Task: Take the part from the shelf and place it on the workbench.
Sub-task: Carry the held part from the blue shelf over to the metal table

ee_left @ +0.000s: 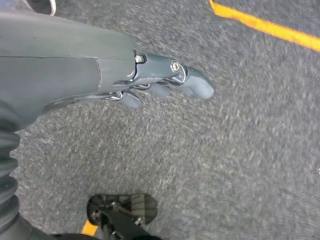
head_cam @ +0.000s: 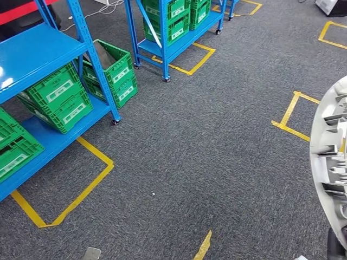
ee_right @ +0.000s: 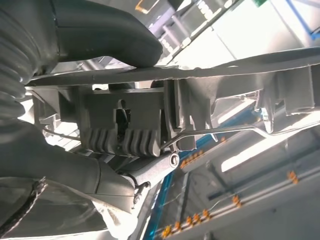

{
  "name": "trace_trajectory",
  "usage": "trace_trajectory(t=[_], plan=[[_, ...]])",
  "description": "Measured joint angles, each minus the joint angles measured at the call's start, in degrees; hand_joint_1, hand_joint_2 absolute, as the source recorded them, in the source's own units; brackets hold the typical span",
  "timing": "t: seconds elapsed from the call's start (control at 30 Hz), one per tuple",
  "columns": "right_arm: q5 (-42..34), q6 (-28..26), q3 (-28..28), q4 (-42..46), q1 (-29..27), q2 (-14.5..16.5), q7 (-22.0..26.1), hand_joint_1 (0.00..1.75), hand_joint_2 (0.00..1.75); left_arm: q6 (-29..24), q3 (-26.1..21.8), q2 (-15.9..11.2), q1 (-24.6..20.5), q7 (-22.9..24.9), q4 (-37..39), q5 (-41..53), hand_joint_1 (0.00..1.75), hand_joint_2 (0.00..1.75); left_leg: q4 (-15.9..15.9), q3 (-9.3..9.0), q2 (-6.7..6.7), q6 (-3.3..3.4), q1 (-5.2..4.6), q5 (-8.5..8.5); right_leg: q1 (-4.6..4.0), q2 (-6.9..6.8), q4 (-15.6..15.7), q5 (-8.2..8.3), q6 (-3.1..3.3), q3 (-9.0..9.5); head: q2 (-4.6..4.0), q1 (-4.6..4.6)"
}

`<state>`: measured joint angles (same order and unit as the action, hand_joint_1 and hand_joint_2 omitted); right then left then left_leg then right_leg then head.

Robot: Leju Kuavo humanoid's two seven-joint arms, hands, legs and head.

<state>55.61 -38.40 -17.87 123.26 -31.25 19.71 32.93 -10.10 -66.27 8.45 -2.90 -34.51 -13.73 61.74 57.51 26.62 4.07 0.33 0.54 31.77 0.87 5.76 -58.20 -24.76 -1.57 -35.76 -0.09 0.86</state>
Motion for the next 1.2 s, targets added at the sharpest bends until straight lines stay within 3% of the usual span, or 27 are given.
trace_trajectory(t=[0.03,0.1,0.17,0.2,0.23,0.27,0.3,0.33,0.37,0.4,0.47,0.5,0.53,0.57,0.63,0.7,0.77,0.8,0.83,0.87,0.93,0.97,1.0,1.03,1.07,1.13,1.2], plan=[[0.01,0.00,-0.04,0.12,-0.06,0.00,-0.02,1.75,1.75,0.01,0.01,0.03,-0.03,0.00,0.00,0.01,0.00,1.75,0.09,0.42,-0.67,0.24,-0.03,-0.44,0.08,0.47,-0.01,0.55,-0.45,-0.26,0.01,0.00],[0.03,0.00,-0.16,0.28,-0.21,0.00,0.00,1.75,1.75,0.02,0.02,0.02,-0.22,0.00,0.00,0.01,0.00,1.75,-0.06,1.36,-2.22,1.04,-0.03,-1.36,-0.03,-1.10,-1.67,-0.68,-1.08,-1.51,0.00,0.15],[0.04,0.00,-0.22,0.36,-0.16,0.00,-0.01,1.75,1.75,0.14,0.02,-0.02,-0.29,0.04,0.00,0.02,0.00,1.75,-0.23,2.68,-3.92,1.76,-0.15,-2.34,-0.19,-4.20,-6.72,-5.83,-1.37,-3.28,0.00,0.47],[0.03,0.00,-0.23,0.37,-0.06,0.00,-0.03,1.75,1.75,0.26,0.02,-0.04,-0.24,0.12,0.00,0.02,0.00,1.75,-0.23,3.44,-4.76,1.95,-0.28,-2.88,-0.16,-5.00,-10.15,-8.55,-1.55,-4.03,0.00,0.63],[-0.01,0.00,-0.25,0.37,0.02,0.00,-0.07,1.75,1.75,0.39,0.01,-0.05,-0.18,0.21,0.00,0.02,0.00,1.75,-0.20,4.22,-5.69,2.00,-0.40,-3.48,-0.11,-5.32,-13.54,-10.17,-1.70,-4.54,0.01,0.67],[-0.05,0.00,-0.31,0.37,0.06,0.00,-0.12,1.75,1.75,0.49,0.01,-0.07,-0.15,0.33,0.00,-0.02,0.00,1.75,-0.17,5.03,-6.62,1.98,-0.50,-4.10,-0.07,-5.42,-16.14,-10.12,-1.84,-4.65,0.01,0.67],[-0.06,0.00,-0.37,0.37,0.06,0.00,-0.20,1.75,1.75,0.51,0.00,-0.07,-0.16,0.44,0.00,-0.09,0.00,1.75,-0.13,5.83,-7.50,1.92,-0.59,-4.70,-0.01,-5.53,-17.30,-8.58,-1.92,-4.16,0.01,0.68],[-0.05,0.00,-0.44,0.37,0.06,0.00,-0.35,1.75,1.75,0.50,-0.01,-0.06,-0.18,0.60,0.00,-0.21,0.00,1.75,-0.11,6.58,-8.31,1.82,-0.68,-5.26,0.05,-5.76,-16.68,-6.40,-1.95,-2.79,0.01,0.67],[-0.01,0.00,-0.50,0.37,0.07,0.00,-0.53,1.75,1.75,0.48,-0.01,-0.05,-0.22,0.76,0.00,-0.33,0.00,1.75,-0.07,7.18,-9.05,1.64,-0.80,-5.78,0.10,-6.45,-14.00,-4.66,-1.95,-0.27,0.01,0.66],[0.09,0.00,-0.54,0.37,0.13,0.00,-0.75,1.75,1.75,0.51,-0.02,-0.05,-0.23,0.91,-0.01,-0.44,0.00,1.75,-0.01,7.61,-9.65,1.42,-0.94,-6.20,0.10,-7.72,-9.58,-4.43,-1.90,3.42,0.00,0.69],[0.45,0.00,-0.56,0.43,0.38,0.00,-1.15,1.75,1.75,0.78,-0.06,-0.03,-0.28,1.05,-0.02,-0.51,0.00,1.75,0.22,7.98,-10.77,0.86,-1.17,-6.96,-0.19,-9.86,-0.34,-6.61,-1.24,9.79,-0.01,0.65],[0.69,0.00,-0.58,0.48,0.48,0.00,-1.30,1.75,1.75,0.96,-0.09,-0.03,-0.31,1.04,-0.02,-0.48,0.00,1.75,0.25,8.07,-11.35,0.59,-1.14,-7.27,-0.40,-10.18,2.38,-7.80,-0.72,11.24,-0.01,0.65],[0.97,0.00,-0.63,0.54,0.51,0.00,-1.41,1.75,1.75,1.14,-0.11,-0.01,-0.37,1.03,-0.02,-0.45,0.00,1.75,0.28,8.10,-12.03,0.28,-1.03,-7.49,-0.61,-9.71,3.49,-8.17,-0.04,11.24,0.00,0.62],[1.30,0.00,-0.70,0.65,0.45,-0.01,-1.50,1.75,1.75,1.26,-0.14,0.03,-0.44,1.02,-0.02,-0.39,0.00,1.75,0.44,8.18,-12.03,-0.11,-0.82,-7.47,-0.65,-9.13,3.60,-8.06,0.58,10.81,0.00,0.64],[1.99,0.00,-0.87,0.94,0.40,0.03,-1.63,1.75,1.75,1.42,-0.18,0.12,-0.40,1.00,-0.02,-0.21,0.00,1.75,2.81,9.00,-9.45,-0.80,-0.43,-5.52,-0.66,-7.93,3.75,-7.74,1.63,10.47,-0.01,0.51],[2.57,0.00,-0.96,1.13,0.50,0.11,-1.79,1.75,1.75,1.45,-0.28,0.17,-0.07,1.00,-0.01,-0.07,0.00,1.75,9.65,11.42,-5.76,-1.06,-0.27,-1.58,-0.73,-6.72,3.74,-7.48,2.30,10.38,-0.01,0.23],[2.99,0.00,-1.00,1.15,0.53,0.15,-1.88,1.75,1.75,1.45,-0.40,0.20,0.37,1.01,0.00,-0.07,0.00,1.75,16.40,13.77,-4.63,-0.92,-0.32,0.89,-1.06,-5.18,3.69,-7.40,2.64,10.50,0.00,0.07],[3.16,0.00,-1.02,1.15,0.52,0.15,-1.90,1.75,1.75,1.45,-0.44,0.19,0.50,1.01,0.00,-0.07,0.00,1.75,17.31,13.96,-4.51,-0.74,-0.37,0.49,-1.24,-4.34,3.67,-7.45,2.74,10.69,0.00,0.07],[3.36,0.00,-1.04,1.16,0.51,0.15,-1.94,1.75,1.75,1.44,-0.46,0.19,0.56,1.01,0.00,-0.08,0.00,1.75,15.82,13.11,-4.29,-0.47,-0.46,-1.10,-1.38,-3.49,3.66,-7.58,2.77,11.04,0.01,0.07],[3.58,0.00,-1.05,1.17,0.50,0.16,-2.00,1.75,1.75,1.45,-0.48,0.18,0.58,1.01,0.00,-0.09,0.00,1.75,12.38,11.45,-3.66,-0.10,-0.58,-3.50,-1.45,-2.66,3.66,-7.82,2.76,11.54,0.01,0.05],[4.03,0.00,-1.05,1.25,0.59,0.18,-2.22,1.75,1.75,1.45,-0.57,0.07,0.66,1.01,0.00,-0.13,0.00,1.75,5.36,7.74,-1.02,0.65,-0.69,-6.40,-1.28,-1.24,3.71,-8.46,2.52,12.22,-0.01,0.22],[4.18,0.00,-1.05,1.33,0.70,0.21,-2.36,1.75,1.75,1.45,-0.67,0.02,0.70,1.01,0.00,-0.15,0.00,1.75,3.12,6.45,0.01,0.86,-0.79,-6.55,-1.08,-0.56,3.72,-8.75,2.28,12.36,-0.01,0.30],[4.25,0.00,-1.05,1.45,0.77,0.24,-2.47,1.75,1.75,1.45,-0.78,-0.03,0.69,1.01,0.00,-0.19,0.00,1.75,1.78,5.58,0.40,1.02,-0.87,-5.62,-0.89,0.06,3.53,-8.85,1.99,12.38,-0.02,0.23],[4.28,0.00,-1.06,1.59,0.82,0.26,-2.57,1.75,1.75,1.46,-0.86,-0.02,0.62,1.00,0.00,-0.22,0.00,1.75,0.77,5.06,-0.01,1.06,-0.97,-4.97,-0.80,0.57,3.21,-8.79,1.66,12.39,-0.02,0.16],[4.31,0.00,-1.08,1.71,0.76,0.28,-2.65,1.75,1.75,1.48,-0.92,0.02,0.51,0.99,0.00,-0.23,0.00,1.75,-0.13,4.40,-0.64,1.16,-0.95,-4.30,-0.71,0.54,2.66,-8.80,1.39,12.10,-0.01,-0.04],[4.29,0.00,-1.09,1.87,0.75,0.28,-2.72,1.75,1.75,1.50,-0.98,0.06,0.43,0.97,-0.01,-0.28,0.00,1.75,-1.27,2.92,-1.92,1.40,-0.64,-3.48,-0.80,-1.79,-0.74,-8.86,0.74,10.01,-0.01,0.10],[4.25,0.00,-1.08,2.04,1.02,0.28,-2.73,1.75,1.75,1.51,-1.13,0.08,0.58,0.97,-0.01,-0.33,0.00,1.75,-1.72,1.39,-3.34,1.55,-0.38,-2.74,-0.72,-4.54,-7.75,-10.22,-0.07,4.90,-0.01,0.38]])
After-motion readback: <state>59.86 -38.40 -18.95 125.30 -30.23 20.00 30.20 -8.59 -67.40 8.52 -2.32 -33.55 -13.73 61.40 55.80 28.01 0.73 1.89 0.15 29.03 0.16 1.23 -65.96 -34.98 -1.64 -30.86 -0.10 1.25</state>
